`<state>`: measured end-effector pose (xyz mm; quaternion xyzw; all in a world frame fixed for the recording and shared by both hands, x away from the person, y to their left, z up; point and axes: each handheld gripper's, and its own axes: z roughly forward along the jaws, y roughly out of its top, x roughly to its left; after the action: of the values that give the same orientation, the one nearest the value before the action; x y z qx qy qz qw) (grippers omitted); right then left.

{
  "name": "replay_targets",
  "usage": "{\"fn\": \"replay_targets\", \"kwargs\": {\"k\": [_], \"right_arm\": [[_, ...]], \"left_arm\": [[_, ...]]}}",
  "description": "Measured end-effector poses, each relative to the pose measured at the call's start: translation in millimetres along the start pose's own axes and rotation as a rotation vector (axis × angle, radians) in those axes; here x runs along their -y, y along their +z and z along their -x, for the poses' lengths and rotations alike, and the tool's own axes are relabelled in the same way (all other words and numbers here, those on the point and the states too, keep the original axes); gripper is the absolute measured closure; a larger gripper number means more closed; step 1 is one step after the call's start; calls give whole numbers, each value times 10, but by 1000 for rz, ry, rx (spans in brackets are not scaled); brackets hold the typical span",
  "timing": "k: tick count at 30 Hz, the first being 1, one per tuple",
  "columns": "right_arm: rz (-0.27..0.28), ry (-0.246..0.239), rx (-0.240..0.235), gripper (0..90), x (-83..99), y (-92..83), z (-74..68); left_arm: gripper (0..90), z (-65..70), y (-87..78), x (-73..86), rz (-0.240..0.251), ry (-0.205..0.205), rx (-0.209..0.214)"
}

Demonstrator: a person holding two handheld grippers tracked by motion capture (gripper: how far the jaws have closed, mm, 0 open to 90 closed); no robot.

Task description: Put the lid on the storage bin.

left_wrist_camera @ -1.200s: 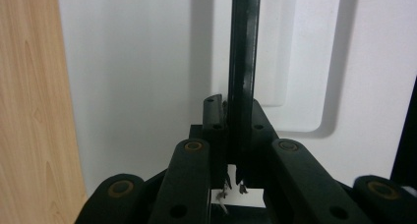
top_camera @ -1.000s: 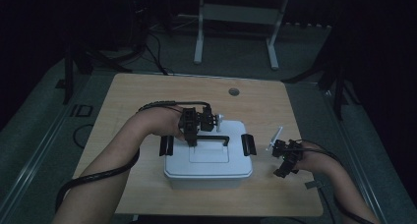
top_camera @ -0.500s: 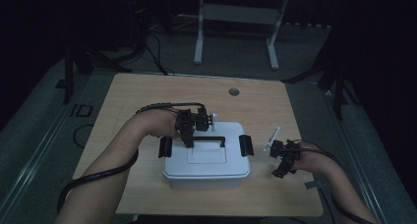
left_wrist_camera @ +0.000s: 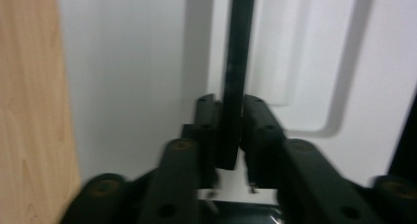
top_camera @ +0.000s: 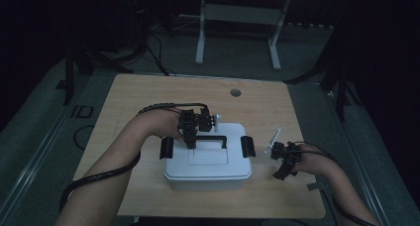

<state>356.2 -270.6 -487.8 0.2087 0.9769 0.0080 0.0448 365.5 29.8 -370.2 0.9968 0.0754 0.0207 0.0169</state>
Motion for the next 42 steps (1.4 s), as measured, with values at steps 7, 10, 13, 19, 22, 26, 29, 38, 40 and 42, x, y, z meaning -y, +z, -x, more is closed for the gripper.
{"fn": "replay_targets", "kwargs": {"k": [7, 10, 13, 19, 22, 26, 29, 38, 40, 42], "right_arm": [[0, -2, 3, 161, 17, -9, 4], [1, 2, 4, 161, 26, -13, 10], [3, 1, 4, 161, 28, -20, 9], [10, 8, 7, 160, 38, -22, 17], [13, 16, 4, 160, 46, -11, 28], [12, 17, 5, 161, 43, 6, 27], [17, 21, 6, 160, 41, -3, 26], [25, 28, 9, 160, 35, -18, 15], [25, 27, 10, 160, 34, -17, 13], [27, 30, 9, 160, 33, -21, 15]], "left_arm": [[257, -81, -32, 95, 45, -95, -52], [122, -92, -21, 163, 54, -108, -66], [10, -81, -21, 231, 92, -96, -67], [10, -55, -16, 454, 152, -90, -75], [10, -58, -14, 621, 144, -118, -85], [10, -51, -56, 870, 209, -164, -79], [10, -26, -48, 1025, 234, -181, -88], [11, 16, 61, 1431, 261, -251, -75], [10, 28, 85, 1512, 268, -267, -69], [11, 44, 112, 1604, 280, -282, -63]]}}
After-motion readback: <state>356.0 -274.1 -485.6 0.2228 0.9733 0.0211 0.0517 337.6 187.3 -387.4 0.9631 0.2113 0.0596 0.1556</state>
